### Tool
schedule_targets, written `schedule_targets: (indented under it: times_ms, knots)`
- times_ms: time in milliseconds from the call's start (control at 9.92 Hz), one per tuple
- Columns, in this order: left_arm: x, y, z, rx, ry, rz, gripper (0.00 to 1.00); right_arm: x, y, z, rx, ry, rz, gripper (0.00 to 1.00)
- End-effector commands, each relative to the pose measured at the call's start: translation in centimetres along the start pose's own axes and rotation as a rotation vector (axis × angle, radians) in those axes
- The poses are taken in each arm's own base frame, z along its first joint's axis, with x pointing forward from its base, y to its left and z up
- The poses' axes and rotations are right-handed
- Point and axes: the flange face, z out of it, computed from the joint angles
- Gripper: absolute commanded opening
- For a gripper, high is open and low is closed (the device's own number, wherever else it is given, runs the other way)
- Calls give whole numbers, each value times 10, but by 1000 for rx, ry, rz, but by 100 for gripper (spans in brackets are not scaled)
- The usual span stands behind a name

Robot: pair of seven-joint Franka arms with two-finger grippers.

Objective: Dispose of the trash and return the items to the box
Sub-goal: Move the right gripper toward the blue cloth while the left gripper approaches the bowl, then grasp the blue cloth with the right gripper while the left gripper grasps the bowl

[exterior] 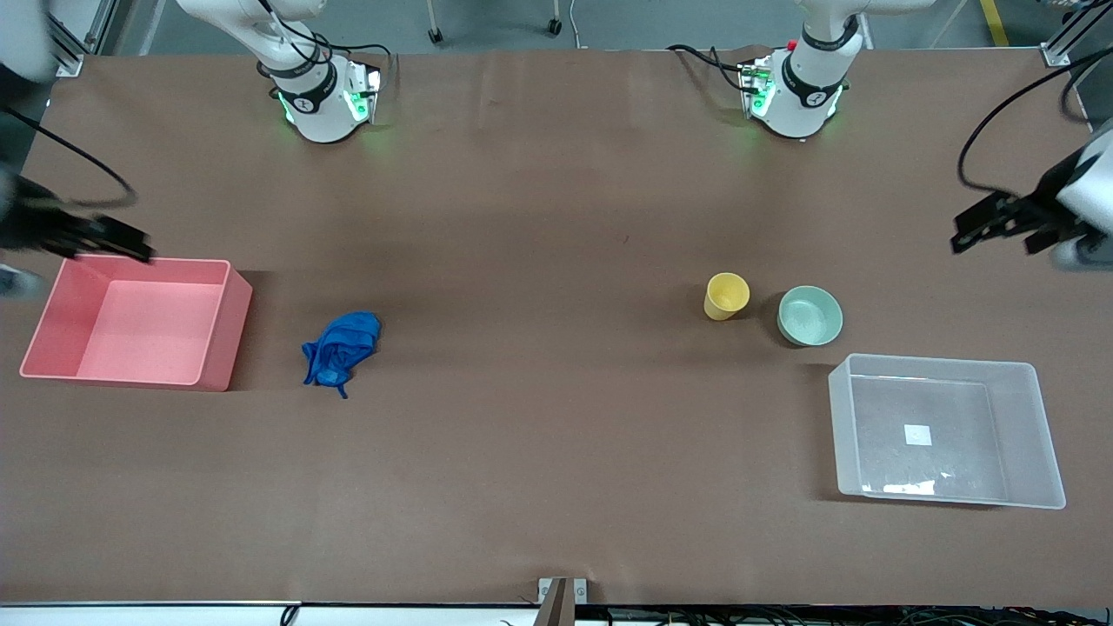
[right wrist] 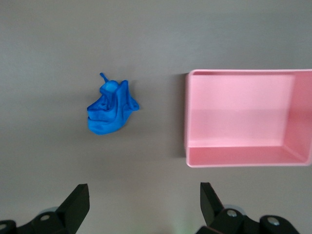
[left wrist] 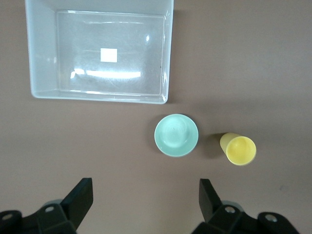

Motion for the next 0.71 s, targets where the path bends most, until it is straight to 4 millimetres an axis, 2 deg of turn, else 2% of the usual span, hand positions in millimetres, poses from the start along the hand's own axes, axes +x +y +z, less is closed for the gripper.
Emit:
schedule_targets:
  times_ms: [0, 101, 202, 303, 504, 605]
  knots:
    - [-19, -2, 88, 1, -20, 11, 96, 4, -25, 98, 0, 5, -33, 100]
    - [-29, -3, 134, 0, -11, -4, 96, 8, -35, 151, 4, 47, -6, 100]
    - [-39, -5, 168, 1, 6, -9, 96, 11, -58, 196, 9, 72, 22, 100]
    - [-45, -4, 201, 4, 20, -8, 96, 16, -70, 235, 14, 84, 36, 100]
    - [-46, -4, 265, 15, 37, -5, 95, 24, -83, 304, 32, 144, 50, 100]
    - [-46, -2, 288, 19, 16, -2, 93, 26, -87, 328, 41, 175, 52, 100]
